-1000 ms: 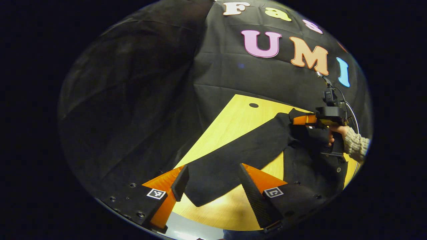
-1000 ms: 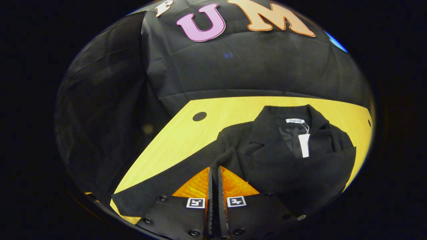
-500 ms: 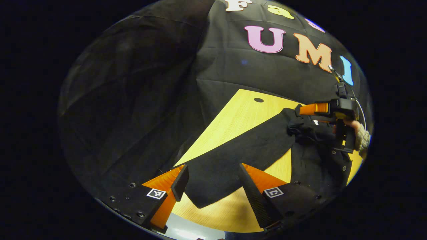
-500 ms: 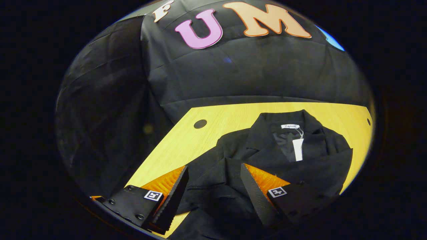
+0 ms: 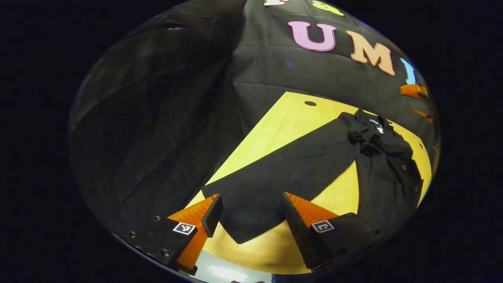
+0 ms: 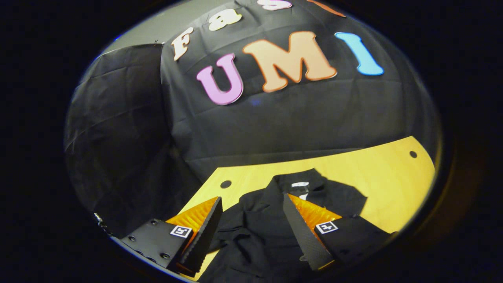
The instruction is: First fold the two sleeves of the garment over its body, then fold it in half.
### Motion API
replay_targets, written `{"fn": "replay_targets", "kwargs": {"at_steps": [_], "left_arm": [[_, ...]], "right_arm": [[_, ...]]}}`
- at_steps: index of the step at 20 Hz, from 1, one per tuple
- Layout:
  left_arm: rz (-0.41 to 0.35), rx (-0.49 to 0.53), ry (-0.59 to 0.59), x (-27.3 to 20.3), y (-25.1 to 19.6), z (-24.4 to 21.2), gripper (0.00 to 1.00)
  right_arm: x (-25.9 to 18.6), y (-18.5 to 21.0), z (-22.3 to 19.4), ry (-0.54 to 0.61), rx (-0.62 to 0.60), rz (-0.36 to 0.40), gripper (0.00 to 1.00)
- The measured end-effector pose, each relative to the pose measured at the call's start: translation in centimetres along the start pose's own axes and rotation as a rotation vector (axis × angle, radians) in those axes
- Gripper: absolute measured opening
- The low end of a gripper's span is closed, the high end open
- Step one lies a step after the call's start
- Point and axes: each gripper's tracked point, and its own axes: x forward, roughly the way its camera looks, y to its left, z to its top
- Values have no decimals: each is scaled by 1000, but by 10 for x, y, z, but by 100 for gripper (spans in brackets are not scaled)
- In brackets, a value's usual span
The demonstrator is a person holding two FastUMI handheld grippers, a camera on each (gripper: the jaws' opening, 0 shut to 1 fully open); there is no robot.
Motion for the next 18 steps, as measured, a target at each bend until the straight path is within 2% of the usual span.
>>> {"fn": "replay_targets", "kwargs": {"at_steps": [3, 4, 5, 6, 9, 14, 15, 18], "left_arm": [[0, -2, 9, 11, 3, -10, 92], [2, 2, 15, 14, 3, -13, 92], [3, 5, 21, 16, 3, -15, 92], [-5, 6, 24, 18, 2, -17, 92], [-14, 9, 40, 23, 2, -25, 92], [-25, 22, 25, 27, 2, -24, 91], [-36, 17, 31, 27, 3, -27, 87], [-54, 5, 25, 27, 4, -28, 91]], "right_arm": [[-34, -25, 9, -51, 57, -58, 98], [-43, -32, 11, -64, 73, -73, 93], [-54, -40, 13, -75, 82, -91, 93], [-64, -46, 14, -82, 79, -107, 98], [-92, -61, 11, -101, 73, -161, 98], [-126, -77, -3, -91, 46, -219, 98], [-129, -80, -6, -82, 42, -227, 98], [-145, -81, -6, -82, 46, -229, 98]]}}
